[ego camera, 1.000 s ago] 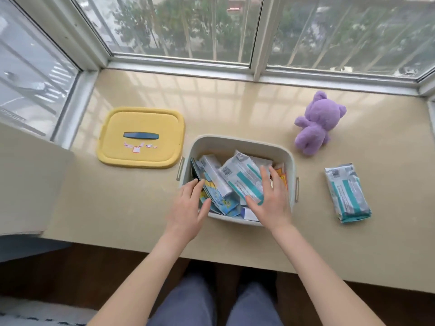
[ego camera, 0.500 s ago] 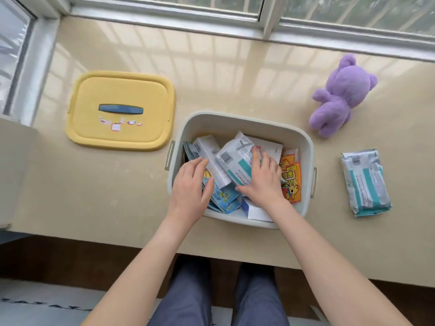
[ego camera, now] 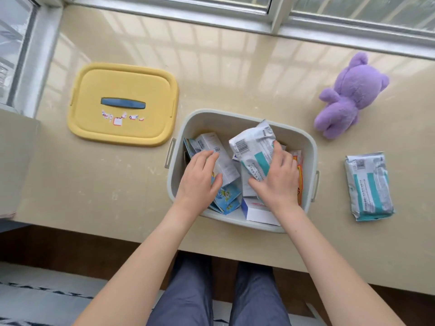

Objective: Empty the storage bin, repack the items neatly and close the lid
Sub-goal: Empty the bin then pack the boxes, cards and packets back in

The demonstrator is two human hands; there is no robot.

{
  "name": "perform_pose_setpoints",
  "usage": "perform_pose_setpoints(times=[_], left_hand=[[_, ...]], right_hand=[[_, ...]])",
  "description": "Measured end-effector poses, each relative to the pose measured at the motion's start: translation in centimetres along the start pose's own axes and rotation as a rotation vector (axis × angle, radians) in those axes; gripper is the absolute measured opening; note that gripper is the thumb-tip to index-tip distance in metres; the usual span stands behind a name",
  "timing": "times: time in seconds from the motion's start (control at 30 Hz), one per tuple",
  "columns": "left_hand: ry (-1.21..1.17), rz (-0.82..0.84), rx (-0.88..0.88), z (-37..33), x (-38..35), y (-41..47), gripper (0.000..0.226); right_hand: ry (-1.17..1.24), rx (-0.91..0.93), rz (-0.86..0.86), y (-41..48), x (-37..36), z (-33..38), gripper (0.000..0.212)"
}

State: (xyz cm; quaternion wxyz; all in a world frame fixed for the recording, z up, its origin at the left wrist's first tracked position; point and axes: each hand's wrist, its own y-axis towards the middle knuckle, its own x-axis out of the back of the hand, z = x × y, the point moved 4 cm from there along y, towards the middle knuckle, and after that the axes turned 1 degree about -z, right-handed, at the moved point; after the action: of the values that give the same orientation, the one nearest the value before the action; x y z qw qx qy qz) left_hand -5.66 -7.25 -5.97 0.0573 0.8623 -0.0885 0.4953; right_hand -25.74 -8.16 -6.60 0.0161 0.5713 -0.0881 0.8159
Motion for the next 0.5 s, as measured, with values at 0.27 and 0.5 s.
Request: perform_pose_setpoints(times=[0.27, 0.5], left_hand=[[-0.246, 0.082, 0.518, -1.2, -3.8, 2.4, 0.073], [-0.402, 0.004, 0.783, 1.2, -6.9, 2.5, 0.082]], right_hand=[[0.268, -0.108, -0.129, -0.1, 3.4, -0.9, 0.101], [0.314, -0.111, -0.123, -0.2, 3.4, -1.1, 0.1]])
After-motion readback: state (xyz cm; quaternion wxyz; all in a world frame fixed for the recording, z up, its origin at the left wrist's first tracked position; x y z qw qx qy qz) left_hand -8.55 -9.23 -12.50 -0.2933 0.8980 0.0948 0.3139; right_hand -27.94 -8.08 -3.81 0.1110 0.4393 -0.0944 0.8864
